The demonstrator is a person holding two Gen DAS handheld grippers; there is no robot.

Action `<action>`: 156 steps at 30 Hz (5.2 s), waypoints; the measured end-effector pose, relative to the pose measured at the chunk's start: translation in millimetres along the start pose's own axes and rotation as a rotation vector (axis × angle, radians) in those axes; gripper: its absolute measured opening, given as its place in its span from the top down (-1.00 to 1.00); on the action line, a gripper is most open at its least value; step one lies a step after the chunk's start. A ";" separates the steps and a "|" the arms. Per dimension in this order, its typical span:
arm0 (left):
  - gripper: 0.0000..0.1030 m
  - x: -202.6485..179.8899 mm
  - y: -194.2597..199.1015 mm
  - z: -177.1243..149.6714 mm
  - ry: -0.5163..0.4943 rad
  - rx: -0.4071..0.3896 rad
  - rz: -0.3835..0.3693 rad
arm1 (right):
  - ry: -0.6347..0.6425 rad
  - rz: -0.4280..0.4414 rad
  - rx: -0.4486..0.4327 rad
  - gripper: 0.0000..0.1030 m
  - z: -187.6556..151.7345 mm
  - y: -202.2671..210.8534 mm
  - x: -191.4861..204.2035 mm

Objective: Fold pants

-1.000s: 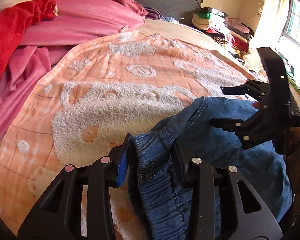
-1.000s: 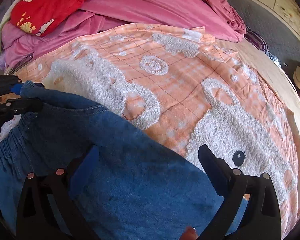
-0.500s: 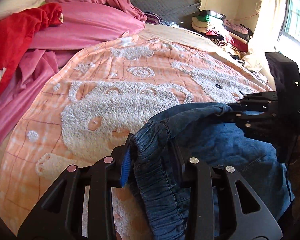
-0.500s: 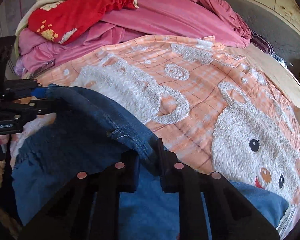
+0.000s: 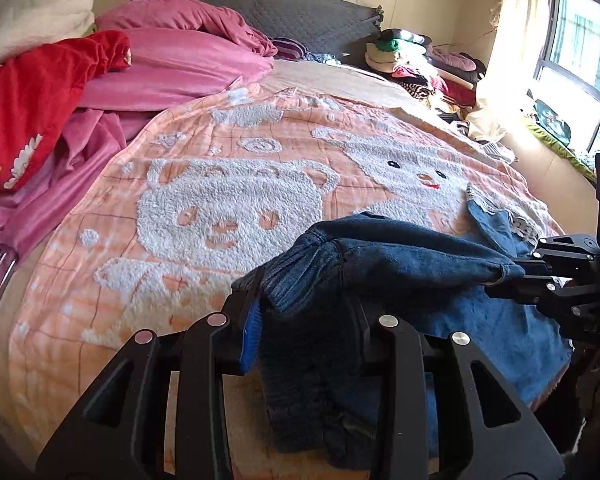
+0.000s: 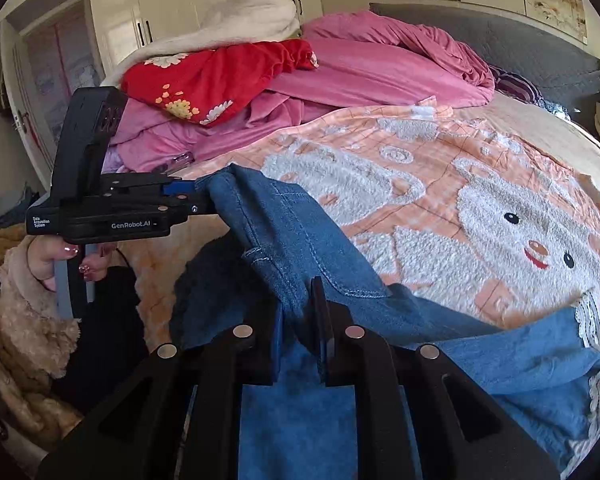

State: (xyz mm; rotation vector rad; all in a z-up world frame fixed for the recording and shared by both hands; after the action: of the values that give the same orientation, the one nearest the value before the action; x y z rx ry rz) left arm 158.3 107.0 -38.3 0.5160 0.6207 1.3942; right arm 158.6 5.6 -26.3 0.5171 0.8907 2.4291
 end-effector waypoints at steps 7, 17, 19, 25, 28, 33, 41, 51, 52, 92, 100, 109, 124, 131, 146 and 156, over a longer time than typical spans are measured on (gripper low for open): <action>0.48 -8.3 21.9 -39.0 -0.021 0.052 0.013 | -0.037 0.027 0.025 0.77 -36.1 9.4 29.1; 0.48 9.0 24.7 -76.4 0.028 0.121 0.028 | -0.070 0.057 0.090 0.76 -73.8 -5.3 57.8; 0.48 9.2 26.5 -78.2 0.031 0.124 0.023 | -0.072 0.047 0.105 0.76 -81.0 -10.1 59.9; 0.48 11.7 32.4 -83.2 0.037 0.137 0.033 | -0.077 0.032 0.140 0.76 -97.7 -24.6 62.4; 0.48 11.7 43.6 -79.5 0.057 0.119 0.025 | -0.074 0.028 0.154 0.71 -104.7 -29.8 65.2; 0.48 -7.1 61.1 -57.1 0.039 0.060 0.001 | -0.081 0.030 0.158 0.71 -110.6 -35.2 66.1; 0.47 -63.1 45.7 -47.0 -0.053 0.084 -0.083 | -0.115 0.055 0.143 0.55 -109.5 -29.3 68.7; 0.47 -54.8 -9.5 -99.4 -0.100 0.252 -0.003 | -0.195 0.000 0.013 0.18 -83.9 10.3 42.1; 0.47 -54.8 -9.9 -99.6 -0.104 0.251 0.000 | -0.199 -0.022 0.021 0.17 -84.7 7.5 37.2; 0.15 -209.3 -29.8 -65.2 -0.187 0.270 -0.296 | -0.417 -0.413 -0.103 -0.59 -49.9 89.6 -141.9; 0.68 -222.2 -65.9 -69.1 -0.131 0.338 -0.340 | -0.398 -0.469 0.019 -0.59 -34.4 37.4 -195.6; 0.84 -222.9 -76.0 -76.6 -0.117 0.347 -0.353 | -0.469 -0.522 0.151 -0.43 -39.9 -16.2 -249.8; 0.30 -224.3 -66.4 -70.3 -0.107 0.295 -0.405 | -0.645 -0.409 -0.071 0.79 -52.3 55.9 -266.6; 0.45 -234.0 -63.6 -69.4 -0.165 0.239 -0.363 | -0.735 -0.414 -0.229 0.79 -78.7 145.0 -245.0; 0.97 -236.1 -30.4 -83.7 -0.376 0.214 -0.397 | -0.938 -0.411 -0.223 0.79 -220.4 211.8 -161.9; 0.97 -246.8 -27.1 -102.2 -0.396 0.225 -0.391 | -0.980 -0.421 -0.190 0.73 -250.1 210.1 -154.4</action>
State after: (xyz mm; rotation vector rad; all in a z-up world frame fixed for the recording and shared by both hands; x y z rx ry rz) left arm 93.1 -143.9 -108.0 0.7814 0.5209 0.8266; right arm 90.2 -343.4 -89.7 1.1553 0.2863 1.5439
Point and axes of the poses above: each gripper's, at about its wrist camera, not at the fingertips, and y roughly against the way its jaws point, x to its left, z to its top, the point moved 10 cm from there along -y, roughly the way its jaws point, and after that the axes turned 4 degrees about -y, right-handed, at the moved point
